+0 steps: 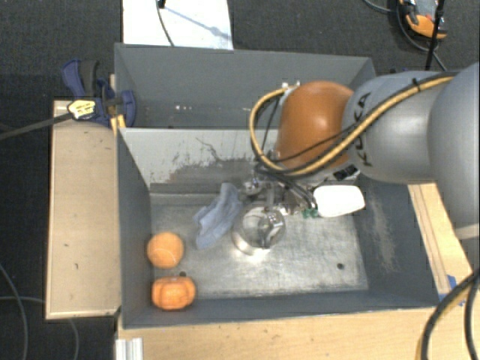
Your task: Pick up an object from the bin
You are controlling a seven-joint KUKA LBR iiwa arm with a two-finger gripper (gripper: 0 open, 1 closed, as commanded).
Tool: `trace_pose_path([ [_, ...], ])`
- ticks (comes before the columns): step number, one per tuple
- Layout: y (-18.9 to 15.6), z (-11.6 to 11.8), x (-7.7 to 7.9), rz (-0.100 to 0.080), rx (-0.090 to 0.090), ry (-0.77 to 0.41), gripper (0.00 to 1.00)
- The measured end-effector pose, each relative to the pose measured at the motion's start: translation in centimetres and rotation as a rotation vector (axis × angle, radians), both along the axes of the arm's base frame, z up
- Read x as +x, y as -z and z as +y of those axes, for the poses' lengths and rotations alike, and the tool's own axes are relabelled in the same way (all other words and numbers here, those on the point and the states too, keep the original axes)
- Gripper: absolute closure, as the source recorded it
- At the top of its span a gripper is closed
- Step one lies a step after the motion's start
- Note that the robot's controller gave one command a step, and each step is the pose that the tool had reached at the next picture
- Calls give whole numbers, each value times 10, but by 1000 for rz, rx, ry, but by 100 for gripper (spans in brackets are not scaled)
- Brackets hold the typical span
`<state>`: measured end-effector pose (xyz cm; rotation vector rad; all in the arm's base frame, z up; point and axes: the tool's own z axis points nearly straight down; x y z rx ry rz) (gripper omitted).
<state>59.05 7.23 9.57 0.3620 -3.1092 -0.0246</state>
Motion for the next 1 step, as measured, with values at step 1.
trace_pose_path([
  [1,-2,1,-1,-4,-1,3,100],
])
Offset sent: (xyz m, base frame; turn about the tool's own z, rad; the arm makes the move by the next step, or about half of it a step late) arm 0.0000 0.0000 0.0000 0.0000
